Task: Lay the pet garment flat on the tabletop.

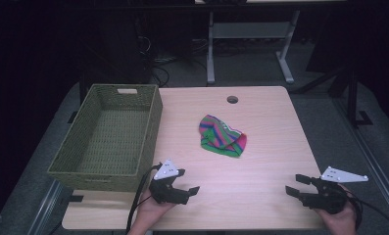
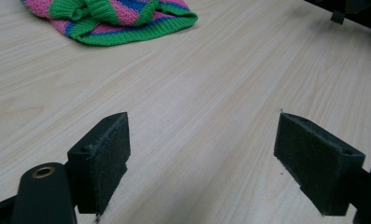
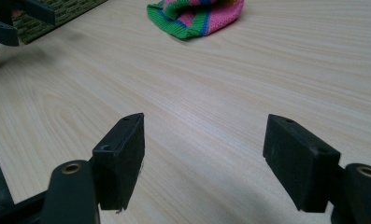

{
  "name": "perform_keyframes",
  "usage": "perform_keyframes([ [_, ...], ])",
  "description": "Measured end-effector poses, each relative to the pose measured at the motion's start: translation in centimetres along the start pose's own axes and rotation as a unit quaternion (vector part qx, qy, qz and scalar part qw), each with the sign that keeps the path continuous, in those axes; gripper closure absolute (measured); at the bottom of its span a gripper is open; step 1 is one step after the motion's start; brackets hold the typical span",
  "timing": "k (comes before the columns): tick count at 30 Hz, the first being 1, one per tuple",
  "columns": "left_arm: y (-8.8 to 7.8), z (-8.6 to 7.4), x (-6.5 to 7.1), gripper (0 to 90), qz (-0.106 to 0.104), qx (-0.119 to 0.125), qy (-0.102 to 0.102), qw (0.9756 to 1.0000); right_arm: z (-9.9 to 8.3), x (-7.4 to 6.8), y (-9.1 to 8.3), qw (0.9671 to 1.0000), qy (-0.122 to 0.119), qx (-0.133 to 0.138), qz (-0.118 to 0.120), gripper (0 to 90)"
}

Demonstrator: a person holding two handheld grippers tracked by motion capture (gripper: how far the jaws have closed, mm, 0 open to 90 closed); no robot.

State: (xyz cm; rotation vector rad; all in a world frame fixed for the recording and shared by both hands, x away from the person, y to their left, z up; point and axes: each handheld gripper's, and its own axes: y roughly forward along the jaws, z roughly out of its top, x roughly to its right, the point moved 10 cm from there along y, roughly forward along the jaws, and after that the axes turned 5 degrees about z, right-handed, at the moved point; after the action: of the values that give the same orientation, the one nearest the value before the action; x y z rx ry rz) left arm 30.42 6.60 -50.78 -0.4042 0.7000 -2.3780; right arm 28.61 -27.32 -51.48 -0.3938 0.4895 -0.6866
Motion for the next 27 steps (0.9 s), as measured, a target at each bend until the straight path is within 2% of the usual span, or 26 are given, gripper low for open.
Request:
perform_keyframes([
  [5, 0.3, -0.1, 0.2, 18.2, -0.005, -0.006, 0.004, 1.0000, 0.1, 0.0, 0.1, 1.0000, 0.003, 0.002, 0.003, 29.0],
  [8, 0.3, -0.2, 0.3, 18.2, -0.005, -0.008, 0.011, 0.9999, 0.0, -0.1, 0.1, 0.9999, 0.000, -0.010, -0.002, 28.5],
  [9, 0.3, -0.2, 0.5, 18.2, -0.009, -0.007, 0.010, 0.9999, 0.1, -0.2, 0.2, 0.9992, -0.019, -0.028, -0.020, 28.4],
  [13, 0.2, -0.4, 0.6, 18.2, -0.008, -0.011, 0.021, 0.9997, 0.9, -1.0, 0.5, 0.9993, -0.023, -0.031, -0.003, 27.9],
  [14, 0.1, -0.4, 0.6, 18.2, -0.008, -0.012, 0.022, 0.9996, 1.3, -1.3, 0.9, 0.9985, -0.030, -0.045, 0.002, 27.1],
  [17, -0.1, -0.2, 0.6, 18.2, -0.006, -0.007, 0.024, 0.9997, 1.7, -1.5, 1.5, 0.9974, -0.043, -0.058, 0.005, 27.0],
  [19, -0.3, -0.1, 0.4, 18.2, -0.005, -0.004, 0.020, 0.9998, 2.4, -1.5, 2.4, 0.9952, -0.055, -0.080, 0.010, 26.3],
  [23, -0.3, -0.1, 0.1, 18.2, -0.005, -0.003, 0.014, 0.9999, 3.0, -1.5, 2.9, 0.9941, -0.049, -0.095, 0.023, 26.3],
  [25, -0.3, -0.1, 0.0, 18.2, -0.001, -0.003, 0.012, 0.9999, 3.4, -1.4, 3.1, 0.9930, -0.049, -0.105, 0.025, 26.3],
  [27, -0.4, -0.1, 0.0, 18.2, 0.001, -0.003, 0.013, 0.9999, 4.1, -1.4, 3.4, 0.9912, -0.047, -0.118, 0.038, 26.0],
])
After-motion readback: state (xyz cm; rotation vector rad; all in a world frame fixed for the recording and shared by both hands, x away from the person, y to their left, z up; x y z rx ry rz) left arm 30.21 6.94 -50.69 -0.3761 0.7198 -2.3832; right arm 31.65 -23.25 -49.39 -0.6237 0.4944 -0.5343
